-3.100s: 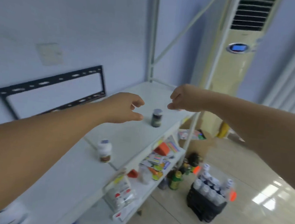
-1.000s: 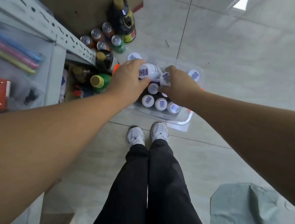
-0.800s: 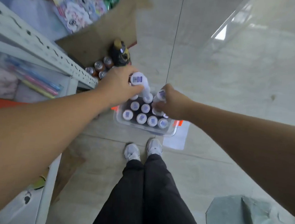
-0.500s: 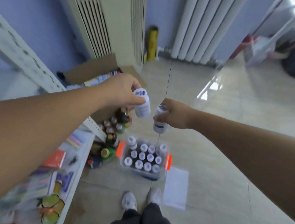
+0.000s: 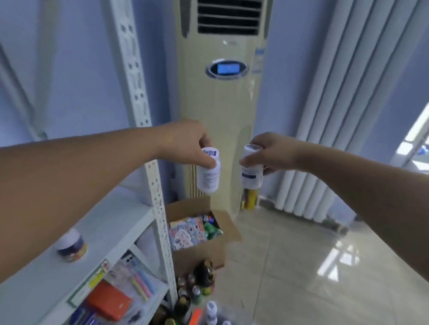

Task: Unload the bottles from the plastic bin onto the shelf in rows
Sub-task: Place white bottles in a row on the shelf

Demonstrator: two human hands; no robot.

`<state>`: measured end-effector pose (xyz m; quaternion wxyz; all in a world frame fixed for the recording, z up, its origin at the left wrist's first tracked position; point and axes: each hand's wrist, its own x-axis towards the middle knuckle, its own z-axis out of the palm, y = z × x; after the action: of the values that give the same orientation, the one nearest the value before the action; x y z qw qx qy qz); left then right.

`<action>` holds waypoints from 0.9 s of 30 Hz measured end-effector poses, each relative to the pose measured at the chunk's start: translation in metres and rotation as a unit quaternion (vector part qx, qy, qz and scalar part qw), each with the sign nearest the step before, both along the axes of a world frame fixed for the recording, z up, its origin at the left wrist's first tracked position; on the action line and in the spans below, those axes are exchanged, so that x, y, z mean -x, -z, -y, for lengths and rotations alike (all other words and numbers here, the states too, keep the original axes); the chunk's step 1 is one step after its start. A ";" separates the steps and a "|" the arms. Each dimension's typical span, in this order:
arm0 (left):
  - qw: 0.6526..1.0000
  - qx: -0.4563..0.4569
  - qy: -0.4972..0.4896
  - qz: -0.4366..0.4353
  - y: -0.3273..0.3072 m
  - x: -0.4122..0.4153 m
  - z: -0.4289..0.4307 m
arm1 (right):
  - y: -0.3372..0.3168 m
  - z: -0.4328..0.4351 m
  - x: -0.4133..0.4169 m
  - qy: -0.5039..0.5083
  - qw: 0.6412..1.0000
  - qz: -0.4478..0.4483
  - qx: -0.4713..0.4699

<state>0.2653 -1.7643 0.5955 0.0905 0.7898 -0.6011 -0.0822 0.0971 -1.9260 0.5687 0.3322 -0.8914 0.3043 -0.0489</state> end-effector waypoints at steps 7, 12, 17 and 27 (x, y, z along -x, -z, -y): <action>0.985 0.014 -0.171 0.023 -0.040 0.012 -0.132 | -0.044 -0.076 -0.048 -0.156 0.986 0.059 0.010; 0.946 -0.014 -0.323 0.027 -0.048 0.040 -0.275 | -0.050 -0.189 -0.090 -0.298 0.952 0.072 -0.014; 0.895 -0.003 -0.445 0.031 -0.058 0.082 -0.421 | -0.053 -0.335 -0.115 -0.432 0.898 0.077 -0.016; 0.802 -0.007 -0.596 0.031 -0.059 0.151 -0.674 | -0.047 -0.615 -0.125 -0.595 0.800 0.066 -0.022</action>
<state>0.1147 -1.0899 0.6545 0.0975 0.9951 -0.0139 0.0089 0.2218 -1.3113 0.6156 0.3343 -0.8843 -0.3082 0.1062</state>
